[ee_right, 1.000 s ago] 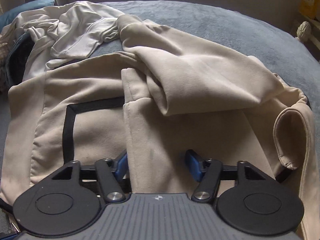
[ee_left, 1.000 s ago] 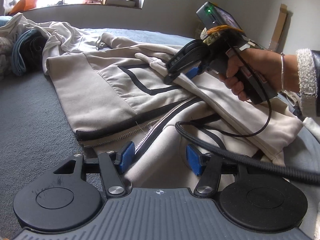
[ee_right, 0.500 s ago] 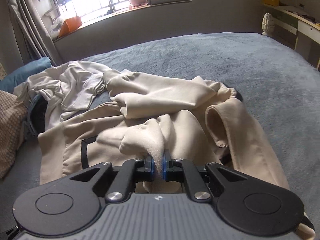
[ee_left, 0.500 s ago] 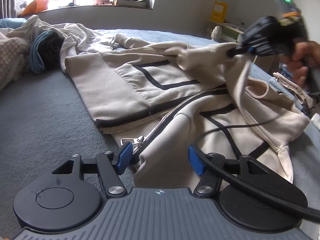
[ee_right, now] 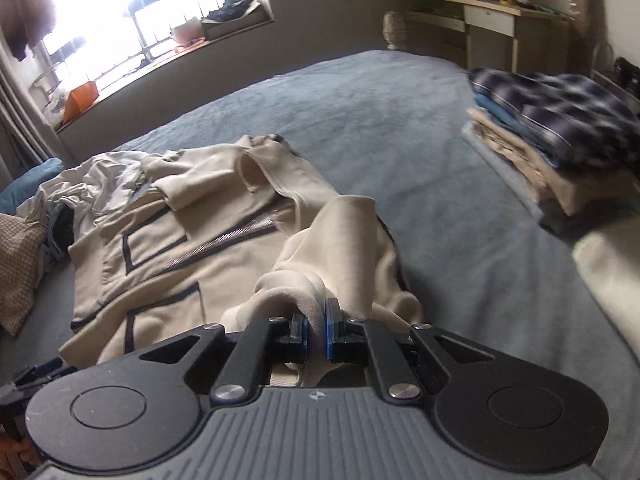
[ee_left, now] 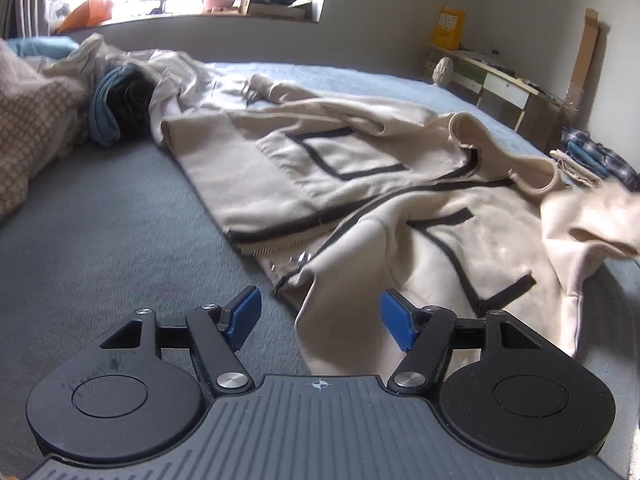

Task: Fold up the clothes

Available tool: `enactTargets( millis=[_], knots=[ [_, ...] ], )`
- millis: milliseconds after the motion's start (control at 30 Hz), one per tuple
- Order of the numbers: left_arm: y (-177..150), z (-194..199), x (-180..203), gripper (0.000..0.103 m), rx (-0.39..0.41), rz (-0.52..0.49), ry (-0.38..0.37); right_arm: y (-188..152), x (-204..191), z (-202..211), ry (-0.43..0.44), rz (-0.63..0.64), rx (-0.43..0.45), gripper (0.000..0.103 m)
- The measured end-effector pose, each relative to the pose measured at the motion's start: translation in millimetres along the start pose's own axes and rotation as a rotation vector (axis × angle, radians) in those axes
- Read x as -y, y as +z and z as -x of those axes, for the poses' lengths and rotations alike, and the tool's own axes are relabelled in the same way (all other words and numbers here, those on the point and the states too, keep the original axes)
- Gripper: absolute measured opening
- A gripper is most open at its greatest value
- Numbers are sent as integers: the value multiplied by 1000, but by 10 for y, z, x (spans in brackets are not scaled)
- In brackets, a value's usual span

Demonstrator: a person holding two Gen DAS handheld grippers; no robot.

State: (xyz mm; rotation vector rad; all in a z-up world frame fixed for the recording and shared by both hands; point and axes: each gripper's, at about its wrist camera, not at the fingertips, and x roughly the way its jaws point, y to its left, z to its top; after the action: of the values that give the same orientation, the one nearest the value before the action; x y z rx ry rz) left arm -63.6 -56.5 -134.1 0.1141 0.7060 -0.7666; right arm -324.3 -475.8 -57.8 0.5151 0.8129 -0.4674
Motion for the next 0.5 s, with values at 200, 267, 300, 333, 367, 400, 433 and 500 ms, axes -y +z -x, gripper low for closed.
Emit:
enactTargets(
  millis=[200, 267, 300, 333, 367, 400, 433, 500],
  knots=[
    [123, -326, 217, 67, -41, -129, 43, -548, 805, 209, -118, -253, -92, 8],
    [141, -458, 257, 66, -86, -161, 44, -730, 1073, 278, -158, -338, -123, 14],
    [133, -506, 272, 66, -105, -175, 47, -810, 1170, 313, -177, -384, -129, 21],
    [126, -526, 280, 66, -109, -187, 51, -880, 1238, 347, -196, -433, -126, 39],
    [120, -543, 287, 66, -110, -198, 55, -951, 1306, 382, -215, -482, -124, 51],
    [115, -560, 295, 65, -111, -209, 59, -1000, 1330, 420, -228, -499, -114, 51],
    [114, -557, 294, 63, -107, -207, 62, -1034, 1319, 462, -236, -491, -98, 51],
    [115, -546, 291, 53, -96, -201, 67, -1039, 1251, 523, -249, -456, -68, 52]
  ],
)
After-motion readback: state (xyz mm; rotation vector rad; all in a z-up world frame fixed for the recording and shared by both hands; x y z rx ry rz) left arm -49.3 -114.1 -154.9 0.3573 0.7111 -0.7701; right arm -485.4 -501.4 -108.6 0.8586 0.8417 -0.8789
